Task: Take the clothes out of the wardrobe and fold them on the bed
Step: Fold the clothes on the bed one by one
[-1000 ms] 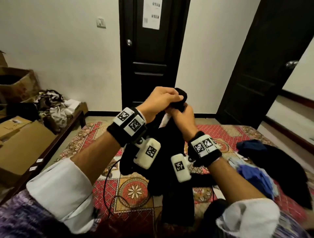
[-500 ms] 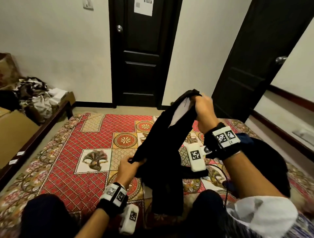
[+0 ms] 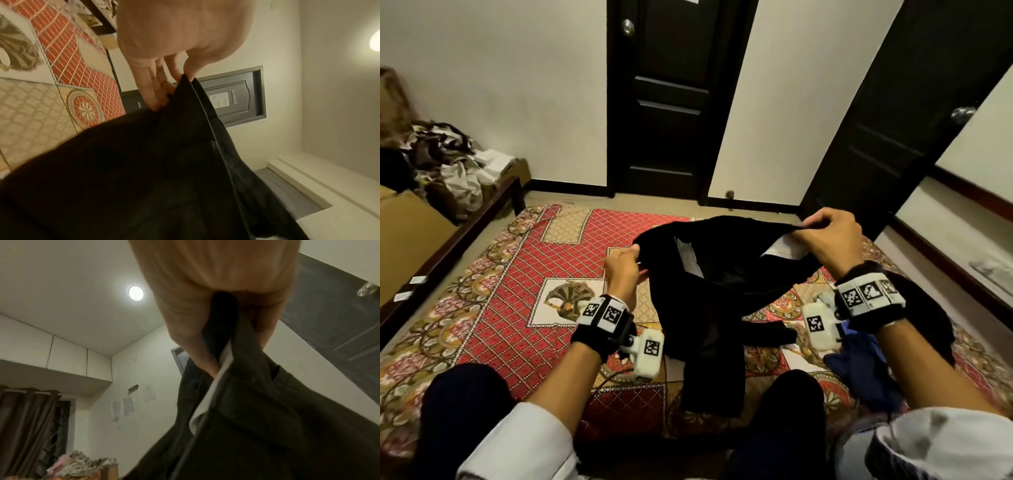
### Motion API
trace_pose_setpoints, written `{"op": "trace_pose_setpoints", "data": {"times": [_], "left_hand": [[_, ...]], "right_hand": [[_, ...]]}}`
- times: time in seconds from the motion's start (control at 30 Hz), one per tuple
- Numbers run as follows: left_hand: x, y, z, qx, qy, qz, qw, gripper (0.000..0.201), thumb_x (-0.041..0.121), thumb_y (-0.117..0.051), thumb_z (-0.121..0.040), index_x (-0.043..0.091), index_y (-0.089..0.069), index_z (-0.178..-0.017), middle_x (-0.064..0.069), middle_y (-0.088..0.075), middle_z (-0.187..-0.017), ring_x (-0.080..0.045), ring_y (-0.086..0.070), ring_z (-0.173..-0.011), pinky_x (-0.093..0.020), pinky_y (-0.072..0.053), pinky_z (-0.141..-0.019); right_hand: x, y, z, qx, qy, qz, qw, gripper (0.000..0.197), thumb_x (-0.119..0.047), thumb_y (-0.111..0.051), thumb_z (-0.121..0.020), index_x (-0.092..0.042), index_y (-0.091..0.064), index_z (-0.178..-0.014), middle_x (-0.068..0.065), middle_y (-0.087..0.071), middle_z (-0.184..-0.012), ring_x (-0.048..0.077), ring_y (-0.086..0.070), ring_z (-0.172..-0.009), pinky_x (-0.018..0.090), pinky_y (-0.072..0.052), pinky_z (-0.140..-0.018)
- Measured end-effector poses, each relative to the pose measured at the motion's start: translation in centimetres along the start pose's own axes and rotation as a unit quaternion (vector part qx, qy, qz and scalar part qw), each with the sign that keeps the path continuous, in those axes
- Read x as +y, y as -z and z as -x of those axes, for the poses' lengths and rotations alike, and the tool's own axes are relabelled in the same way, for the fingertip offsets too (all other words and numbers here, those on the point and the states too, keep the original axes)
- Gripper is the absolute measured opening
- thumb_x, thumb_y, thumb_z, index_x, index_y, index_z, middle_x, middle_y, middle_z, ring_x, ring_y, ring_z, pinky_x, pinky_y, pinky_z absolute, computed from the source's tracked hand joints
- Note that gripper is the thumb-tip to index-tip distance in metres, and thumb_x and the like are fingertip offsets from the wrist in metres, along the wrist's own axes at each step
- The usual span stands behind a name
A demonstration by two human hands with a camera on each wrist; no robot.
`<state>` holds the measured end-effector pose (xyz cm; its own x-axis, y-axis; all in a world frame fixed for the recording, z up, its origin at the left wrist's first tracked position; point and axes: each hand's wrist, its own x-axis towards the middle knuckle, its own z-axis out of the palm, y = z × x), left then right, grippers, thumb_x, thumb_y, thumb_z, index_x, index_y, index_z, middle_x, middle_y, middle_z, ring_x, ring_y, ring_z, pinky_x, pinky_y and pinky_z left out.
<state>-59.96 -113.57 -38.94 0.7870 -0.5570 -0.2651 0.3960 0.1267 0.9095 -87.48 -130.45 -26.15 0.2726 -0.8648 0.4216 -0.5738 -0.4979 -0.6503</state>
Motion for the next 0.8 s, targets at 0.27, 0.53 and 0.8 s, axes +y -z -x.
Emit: {"op": "trace_pose_setpoints", "data": {"times": [0.27, 0.53, 0.8], "left_hand": [[2.4, -2.5, -1.7, 0.037, -0.077, -0.069, 0.994, 0.020, 0.027, -0.057, -0.099, 0.009, -0.065, -0.099, -0.008, -0.069, -0.102, -0.027, -0.069, -0.098, -0.042, -0.058, -0.090], [1.1, -2.6, -1.6, -0.069, -0.186, -0.273, 0.941, 0.021, 0.004, -0.076, -0.078, 0.017, -0.066, -0.091, -0.001, -0.068, -0.089, -0.015, -0.065, -0.083, -0.032, -0.057, -0.078], [-5.4, -0.8, -0.2, -0.165, -0.170, -0.433, 0.870, 0.021, 0.017, -0.065, -0.077, 0.013, -0.072, -0.097, -0.009, -0.073, -0.089, -0.026, -0.070, -0.079, -0.038, -0.061, -0.072]], "right_hand": [[2.1, 0.5, -0.4, -0.105, -0.049, 0.216, 0.970, 0.030, -0.041, -0.062, -0.090, -0.014, -0.073, -0.082, 0.010, -0.070, -0.081, 0.033, -0.063, -0.082, 0.043, -0.055, -0.077], [-2.0, 1.6, -2.7, -0.012, -0.159, -0.233, 0.959, 0.025, -0.008, -0.061, -0.095, -0.019, -0.062, -0.072, -0.010, -0.062, -0.058, 0.003, -0.058, -0.055, 0.020, -0.047, -0.053], [-3.4, 1.6, -2.9, 0.005, -0.115, -0.268, 0.956, 0.026, -0.013, -0.064, -0.086, -0.019, -0.068, -0.060, -0.001, -0.057, -0.065, 0.016, -0.058, -0.067, 0.029, -0.046, -0.060]]}}
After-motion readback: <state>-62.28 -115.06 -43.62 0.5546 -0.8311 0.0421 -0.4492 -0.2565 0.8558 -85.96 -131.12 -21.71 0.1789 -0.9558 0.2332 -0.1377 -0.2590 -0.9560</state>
